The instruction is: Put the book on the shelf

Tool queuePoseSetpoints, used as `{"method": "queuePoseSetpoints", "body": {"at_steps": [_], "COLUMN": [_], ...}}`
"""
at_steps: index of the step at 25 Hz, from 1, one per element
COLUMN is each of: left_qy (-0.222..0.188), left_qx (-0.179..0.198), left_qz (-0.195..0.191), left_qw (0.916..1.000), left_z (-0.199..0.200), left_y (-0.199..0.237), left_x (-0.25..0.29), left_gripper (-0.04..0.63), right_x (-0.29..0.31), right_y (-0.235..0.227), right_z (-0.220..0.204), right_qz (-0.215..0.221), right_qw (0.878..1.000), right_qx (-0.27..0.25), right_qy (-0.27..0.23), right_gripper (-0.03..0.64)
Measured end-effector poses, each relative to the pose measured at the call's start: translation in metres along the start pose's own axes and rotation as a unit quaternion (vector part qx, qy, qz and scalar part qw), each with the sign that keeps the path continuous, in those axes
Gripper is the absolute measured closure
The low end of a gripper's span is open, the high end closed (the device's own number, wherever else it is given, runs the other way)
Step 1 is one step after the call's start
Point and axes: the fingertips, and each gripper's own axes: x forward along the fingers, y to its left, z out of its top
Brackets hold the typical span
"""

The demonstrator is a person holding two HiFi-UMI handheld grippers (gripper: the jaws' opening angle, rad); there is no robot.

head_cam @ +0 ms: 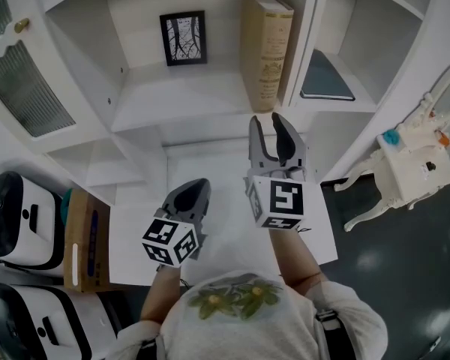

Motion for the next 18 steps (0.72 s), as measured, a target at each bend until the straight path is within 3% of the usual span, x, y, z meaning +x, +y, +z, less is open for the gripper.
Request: {"method": "queuePoseSetpoints", "body": {"at_steps": [3,6,18], "left_qy": [0.002,0.004,0.009], "left_qx": [0.001,0.001,0.002], "left_qz": [0.0,0.0,0.001], "left_qw": [1.0,1.0,1.0], "left_z": [-0.001,-0.002,-0.005], "left_y": [-0.001,-0.003,-0.012], "left_x": [0.0,0.0,-0.007], "left_gripper": [0.563,0.563,0.563], "right_x": [-0.015,-0.027,-0.073], "right_y": [0.008,0.02,0.078], "right_z": [-0.008,-0.02,-0.076], "right_qz": [0.017,0.05,0.161], "right_qw": [1.0,0.998,0.983], "right_qx": [0.004,0.023,0.06], "right_qy": [-0.002,0.0,0.068], "right_gripper": [0.528,0.565,0.577]}}
